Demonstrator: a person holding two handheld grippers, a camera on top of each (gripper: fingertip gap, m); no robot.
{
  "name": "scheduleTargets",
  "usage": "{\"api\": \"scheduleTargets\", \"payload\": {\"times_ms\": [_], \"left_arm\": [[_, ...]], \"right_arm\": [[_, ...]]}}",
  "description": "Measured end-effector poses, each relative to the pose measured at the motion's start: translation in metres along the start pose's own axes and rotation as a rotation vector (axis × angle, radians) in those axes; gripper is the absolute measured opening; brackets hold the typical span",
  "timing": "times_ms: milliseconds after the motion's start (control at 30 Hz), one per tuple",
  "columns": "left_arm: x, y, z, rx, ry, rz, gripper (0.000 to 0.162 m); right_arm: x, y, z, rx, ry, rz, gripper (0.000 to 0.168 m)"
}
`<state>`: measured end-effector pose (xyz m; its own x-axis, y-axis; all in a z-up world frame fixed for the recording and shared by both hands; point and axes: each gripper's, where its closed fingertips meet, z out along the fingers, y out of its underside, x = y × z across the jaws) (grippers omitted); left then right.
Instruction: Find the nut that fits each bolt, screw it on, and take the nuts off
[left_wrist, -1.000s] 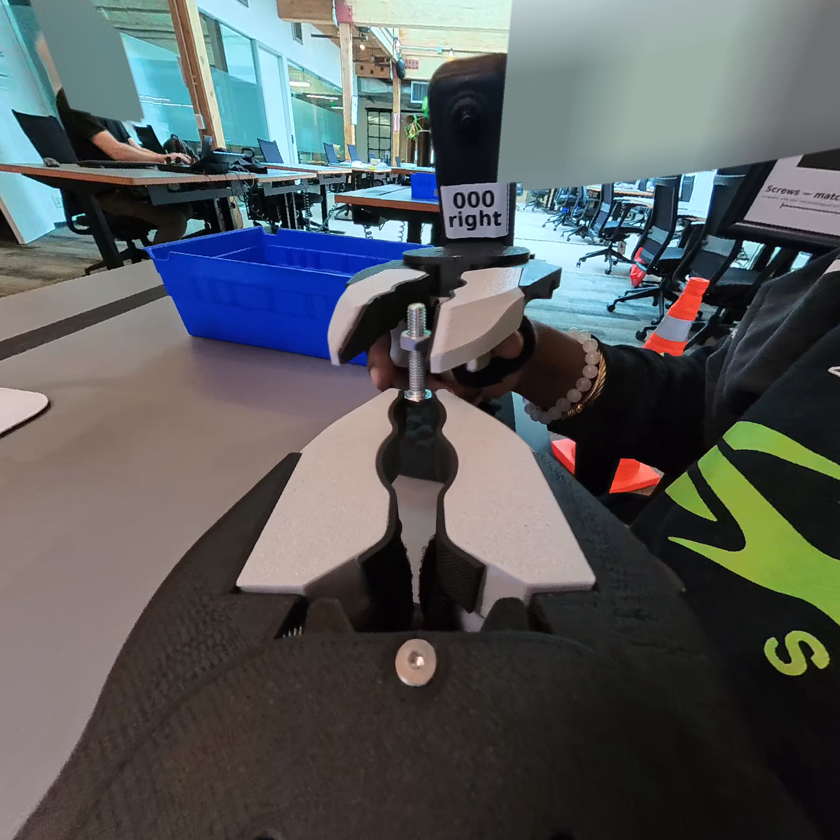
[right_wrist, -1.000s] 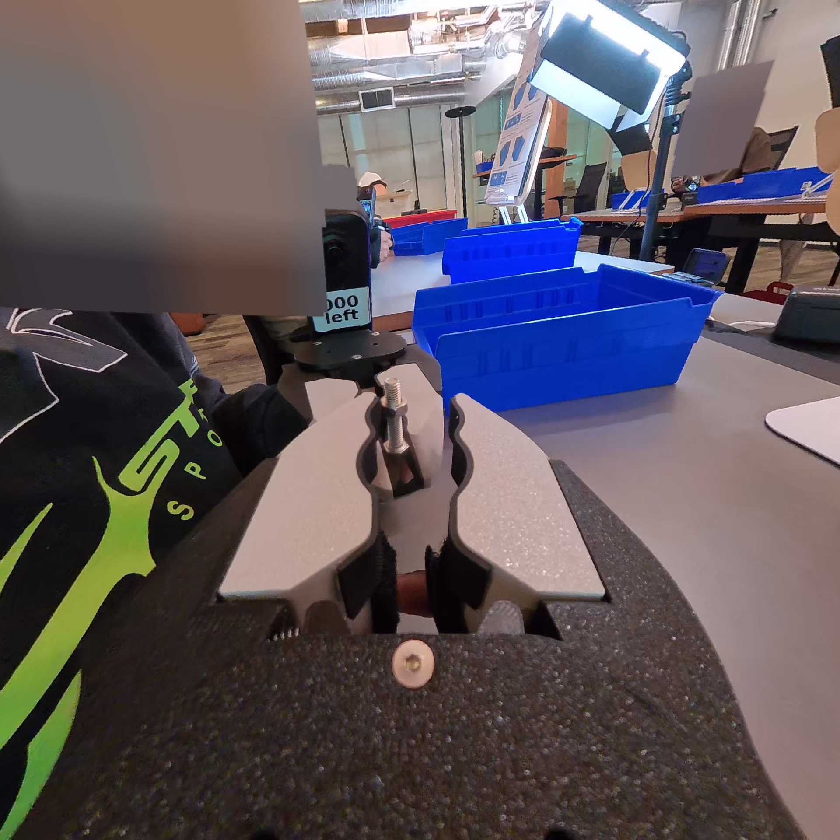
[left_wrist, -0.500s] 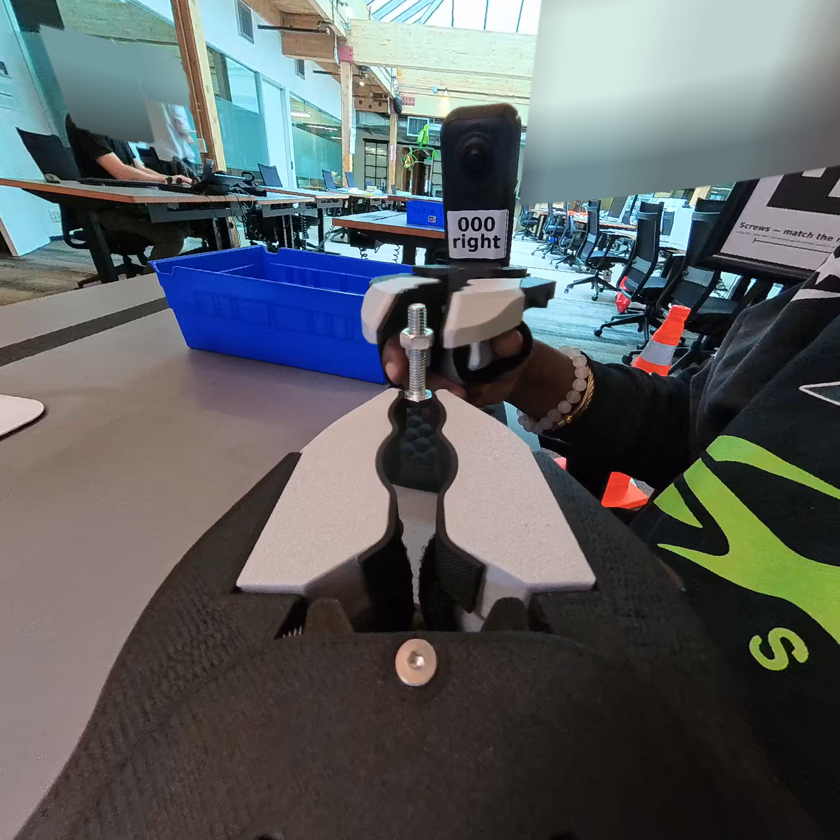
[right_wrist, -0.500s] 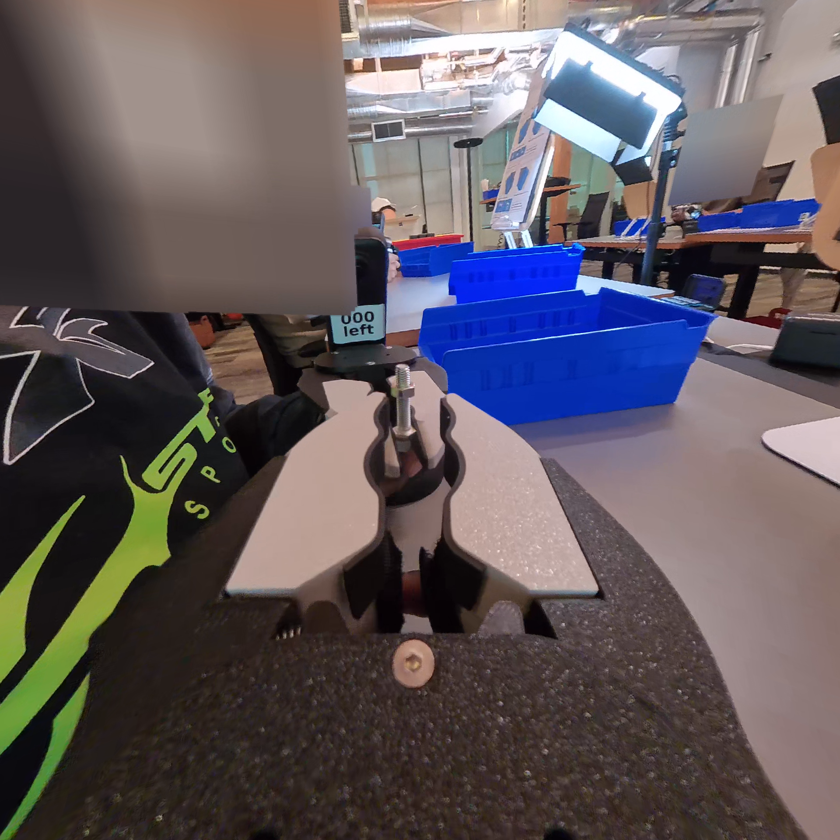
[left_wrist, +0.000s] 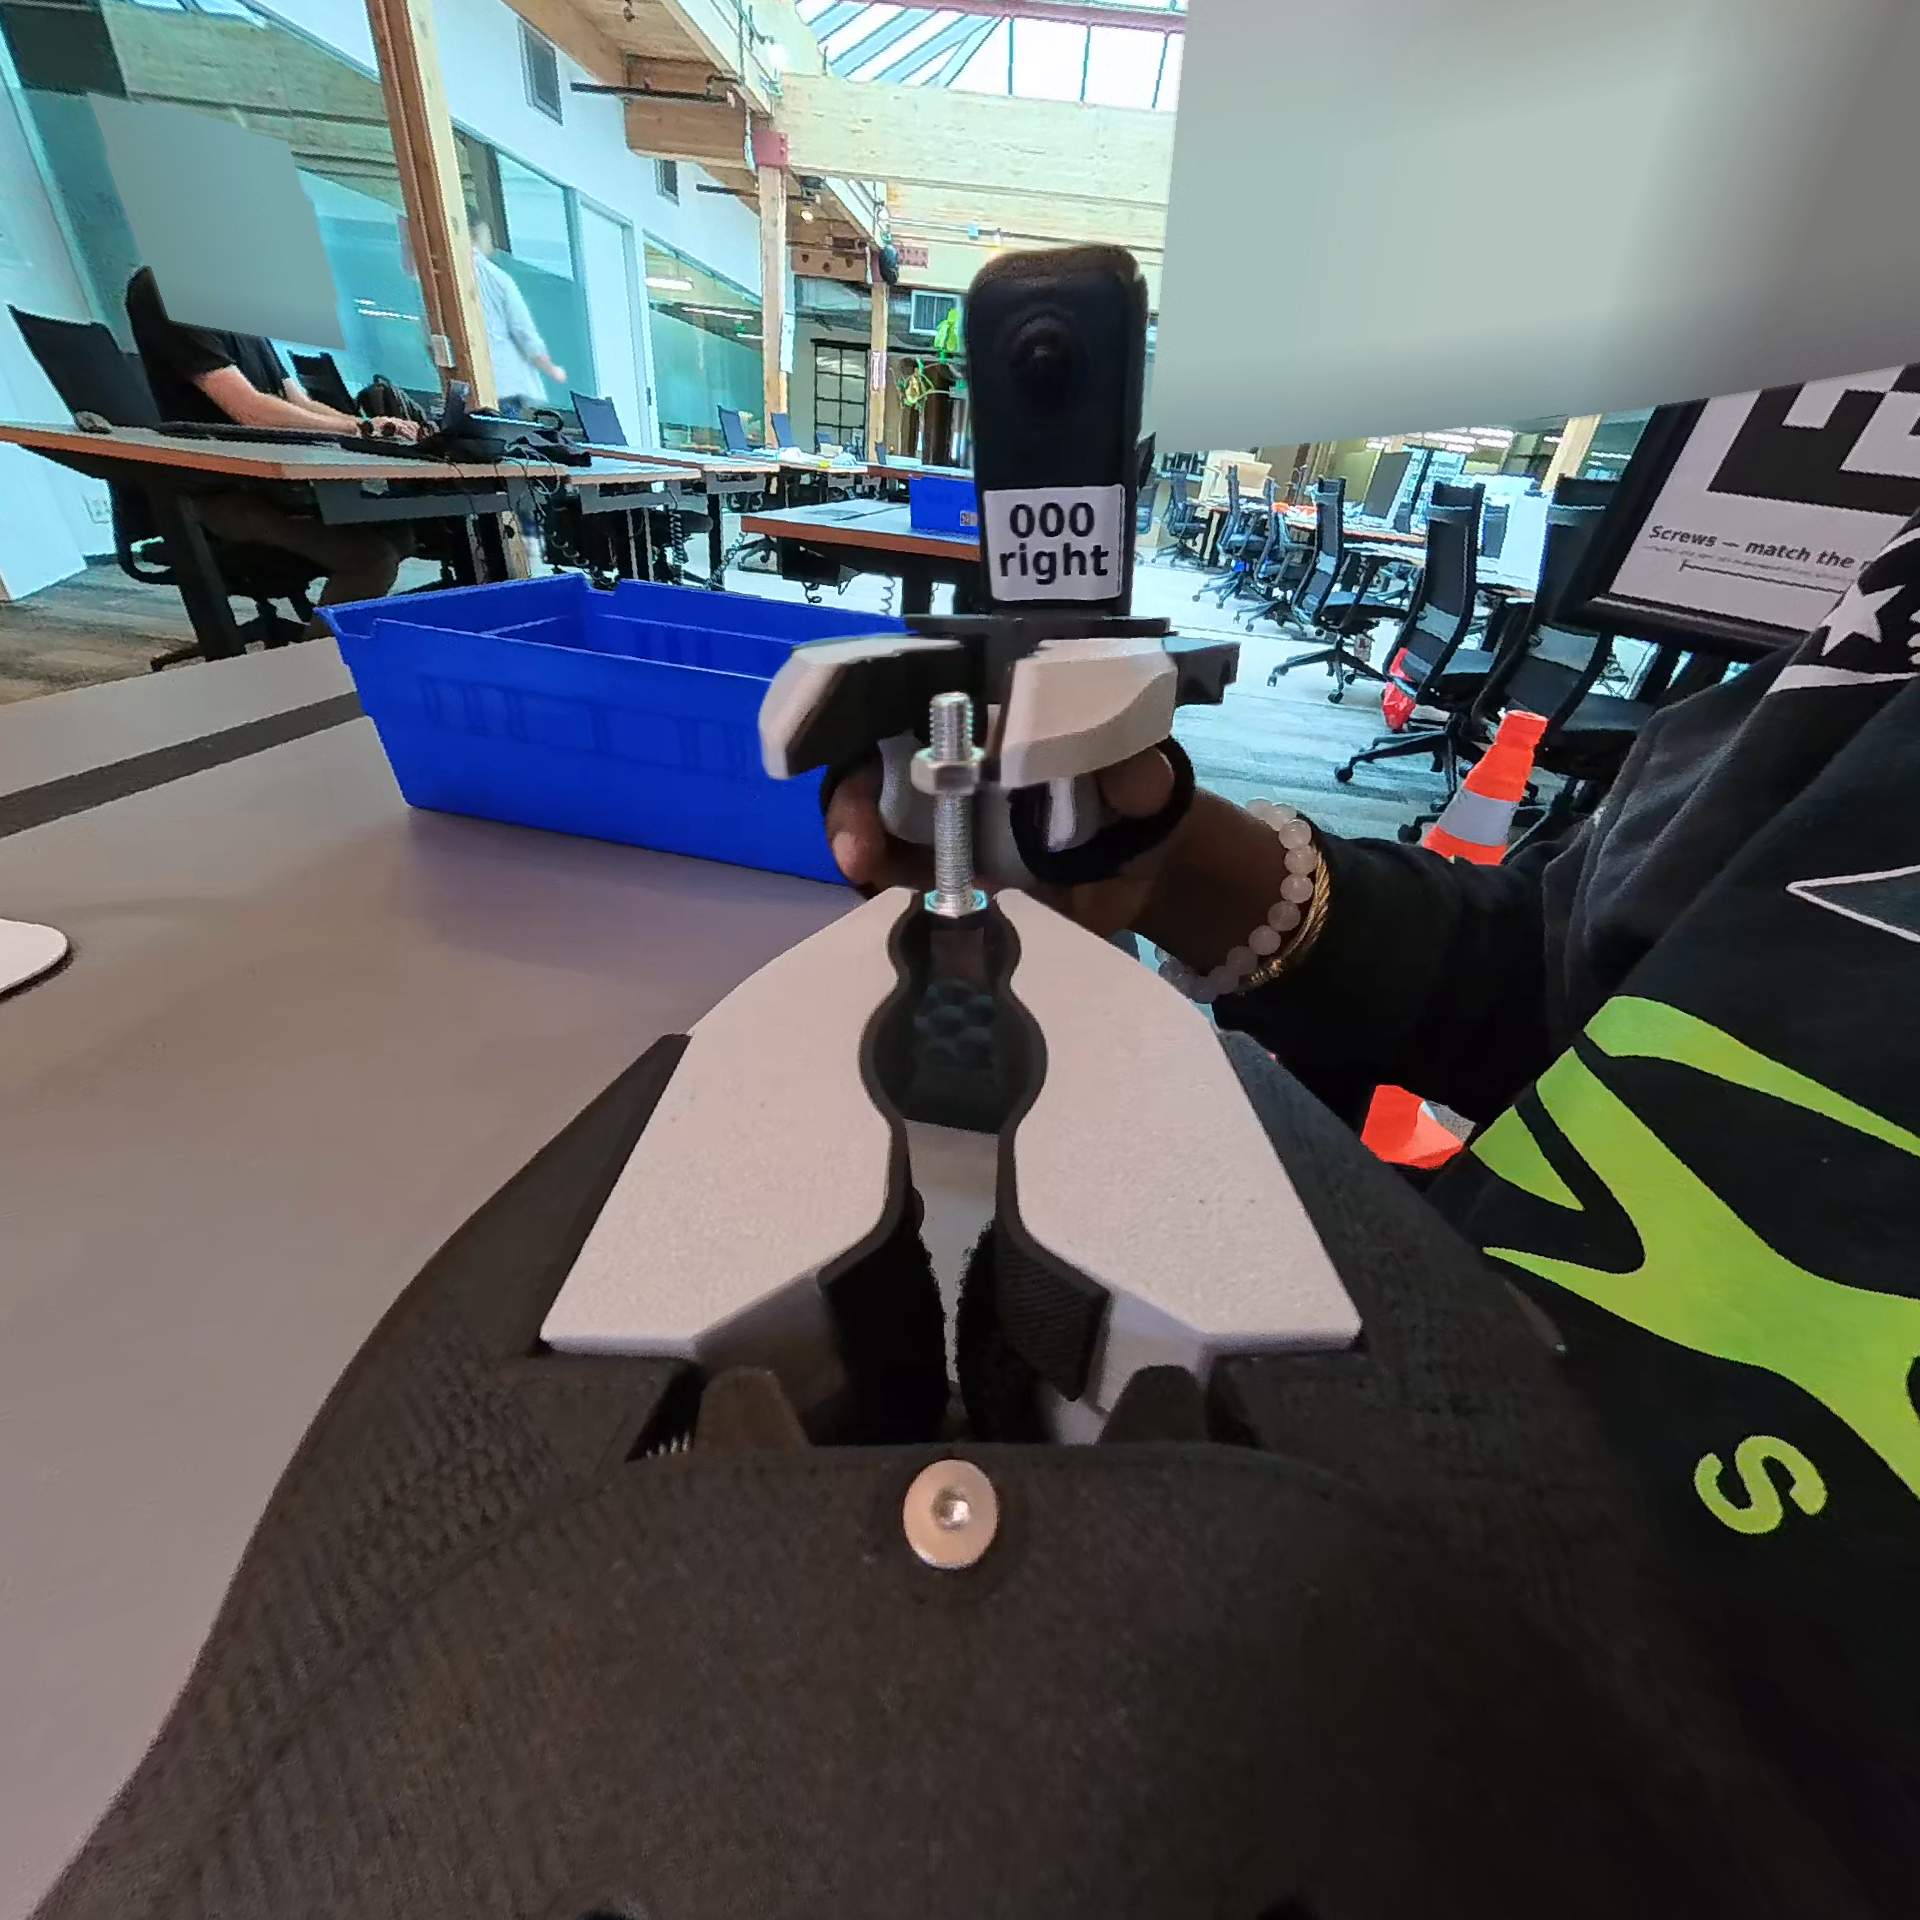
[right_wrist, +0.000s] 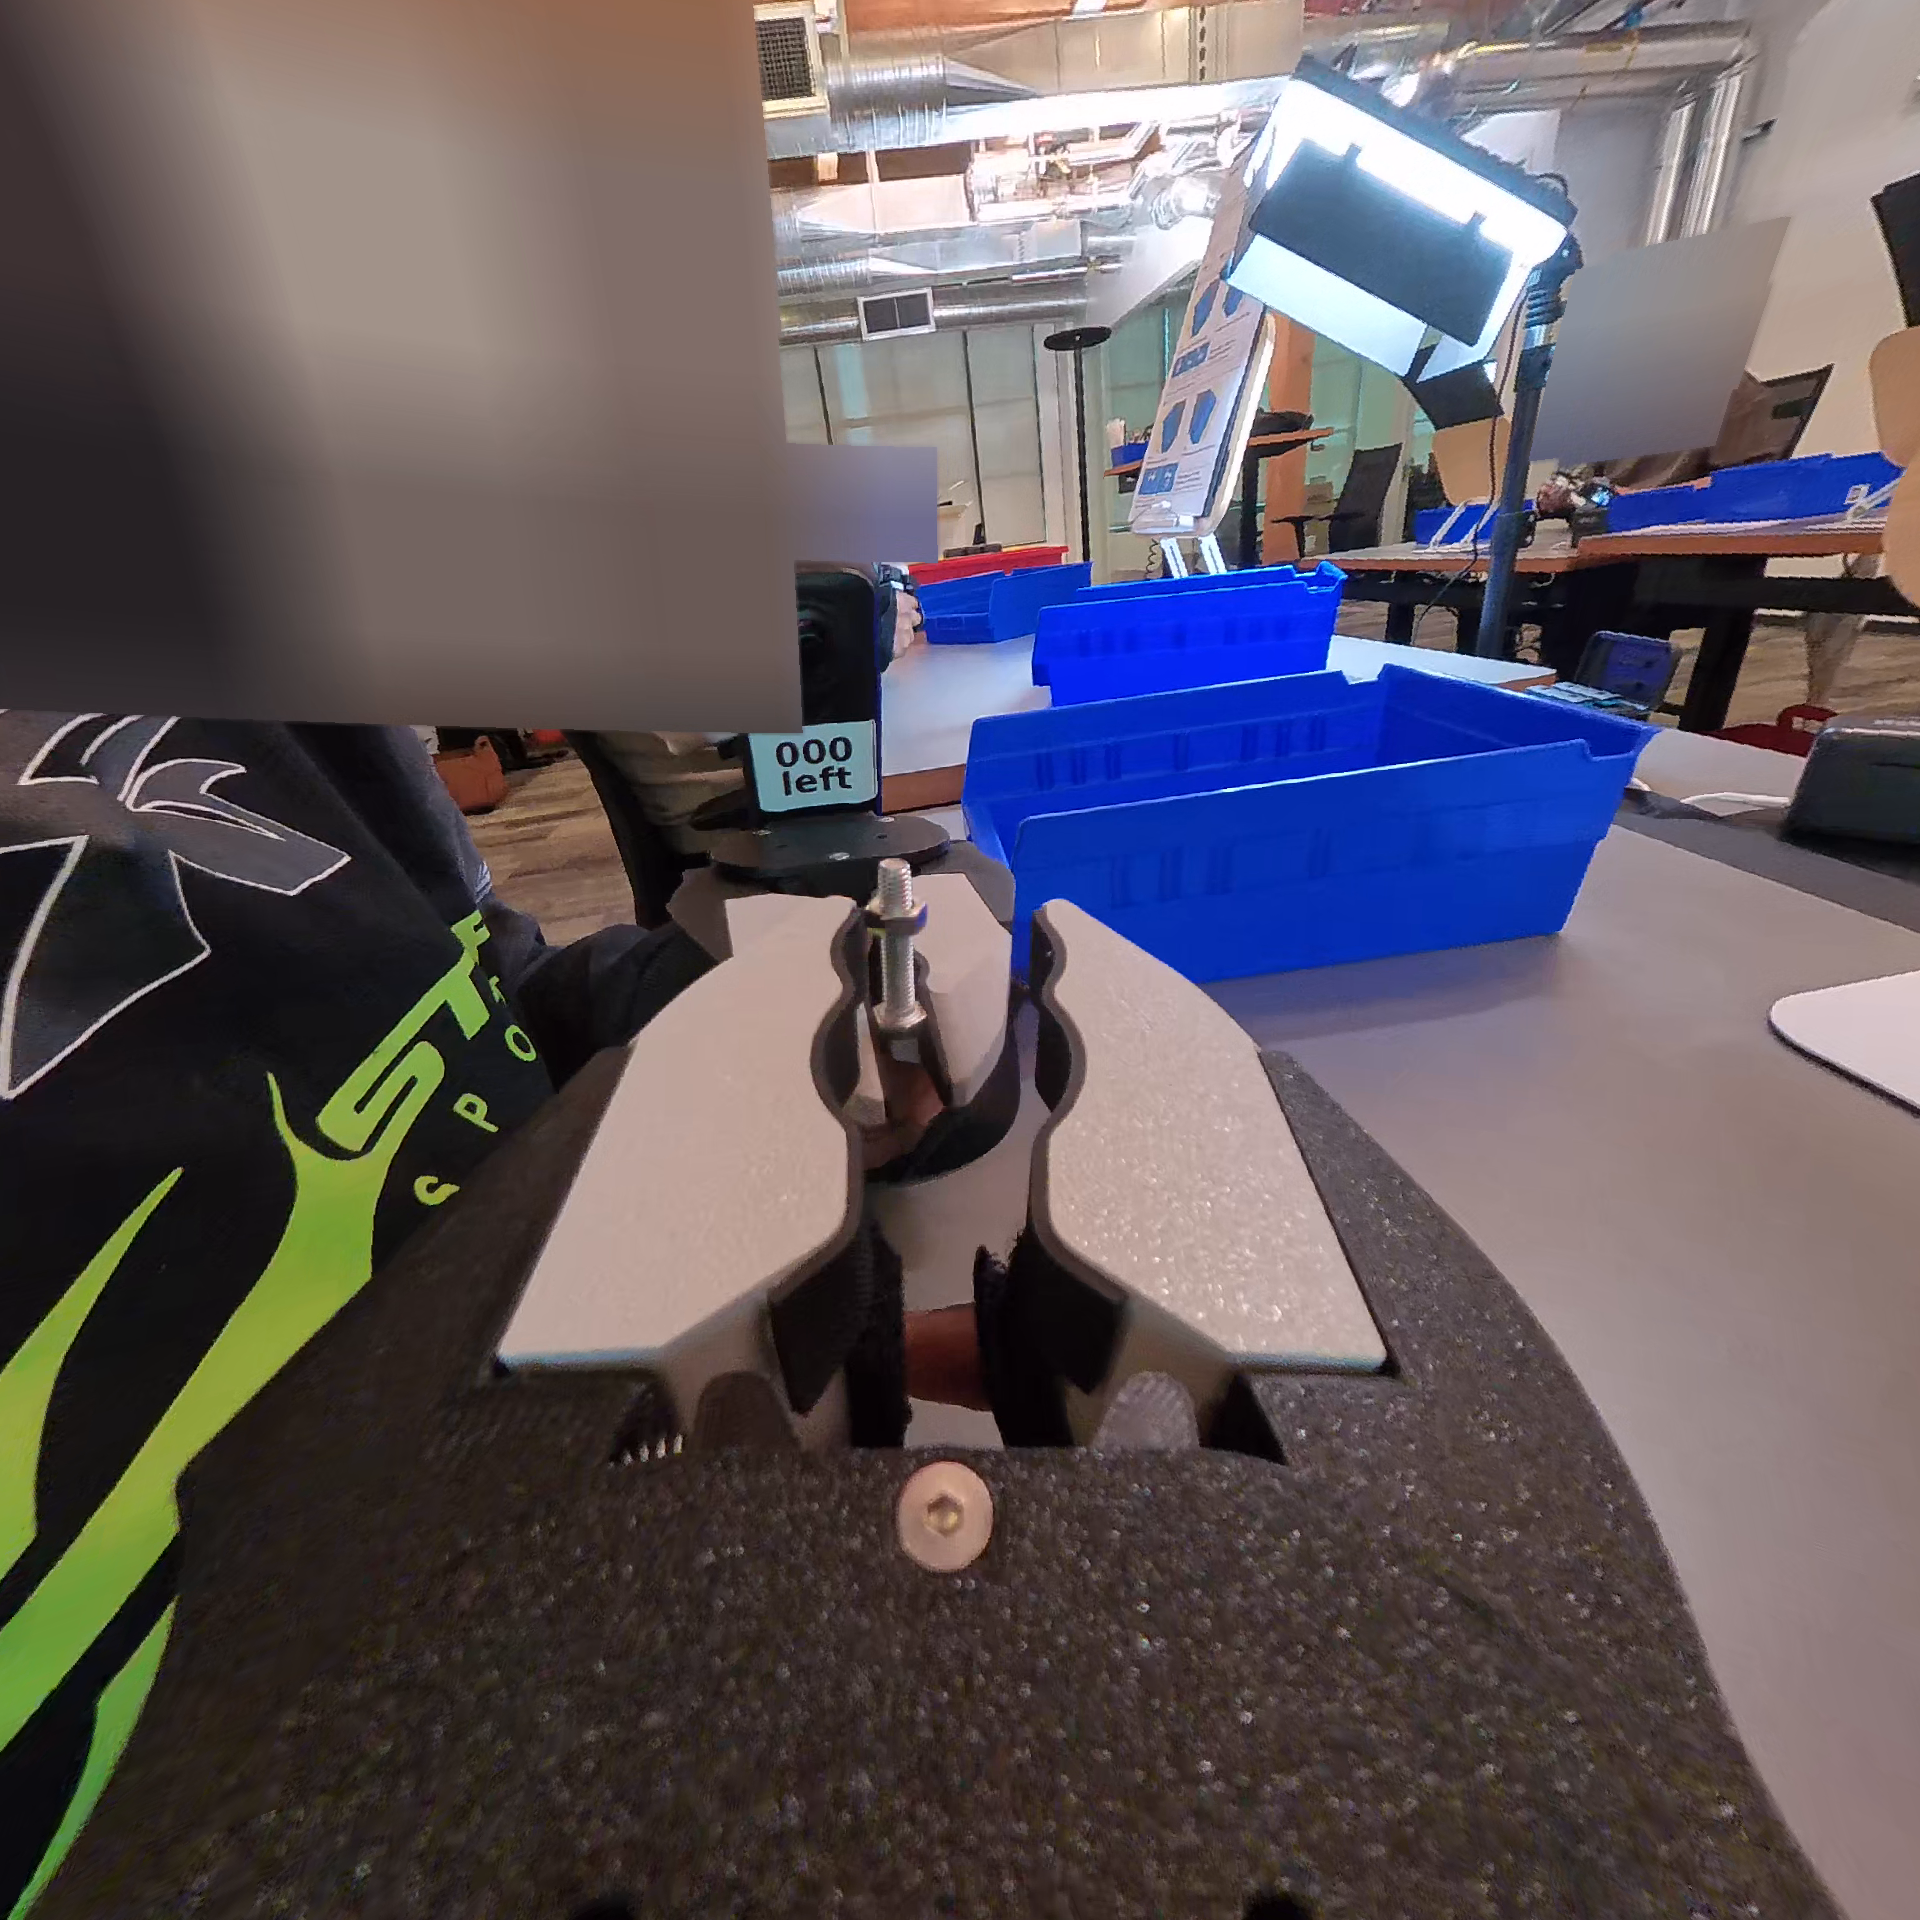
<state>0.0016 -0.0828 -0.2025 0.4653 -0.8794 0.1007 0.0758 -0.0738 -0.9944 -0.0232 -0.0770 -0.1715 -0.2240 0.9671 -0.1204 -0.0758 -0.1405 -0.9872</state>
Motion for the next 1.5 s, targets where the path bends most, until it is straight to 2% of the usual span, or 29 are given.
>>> {"api": "scheduleTargets", "payload": {"times_ms": [67,167,467,633,833,900,967,1033,1300,1500], "left_arm": [[0.0,-0.001,-0.001,0.008,0.004,-0.003,0.01],[-0.001,-0.001,-0.001,0.006,-0.002,-0.003,0.01],[-0.001,0.002,0.0,-0.006,-0.005,-0.001,0.01],[0.0,0.003,0.0,-0.008,-0.001,0.001,0.01],[0.0,0.001,-0.001,0.001,0.002,-0.001,0.01],[-0.001,0.0,-0.001,0.005,-0.002,-0.004,0.01],[-0.001,0.0,-0.002,0.009,0.002,-0.004,0.01],[-0.001,0.001,-0.001,0.002,-0.002,-0.002,0.01],[-0.001,0.002,0.0,-0.005,-0.004,0.005,0.01],[-0.001,0.003,0.0,-0.01,-0.003,0.008,0.01]], "right_arm": [[0.006,-0.002,-0.007,0.013,0.039,-0.008,0.018],[0.009,-0.004,-0.012,0.029,0.052,-0.007,0.011],[-0.007,0.0,0.007,0.008,-0.041,-0.006,0.031],[-0.006,0.002,0.015,-0.01,-0.04,-0.006,0.031],[-0.001,0.0,0.005,-0.005,-0.016,-0.015,0.03],[0.002,-0.002,-0.001,0.005,0.002,-0.018,0.025],[0.007,-0.003,-0.008,0.02,0.032,-0.023,0.013],[0.008,-0.003,-0.011,0.025,0.034,-0.017,0.01],[-0.006,-0.002,0.004,0.019,-0.041,-0.01,0.03],[-0.008,0.0,0.015,0.007,-0.052,-0.011,0.029]]}}
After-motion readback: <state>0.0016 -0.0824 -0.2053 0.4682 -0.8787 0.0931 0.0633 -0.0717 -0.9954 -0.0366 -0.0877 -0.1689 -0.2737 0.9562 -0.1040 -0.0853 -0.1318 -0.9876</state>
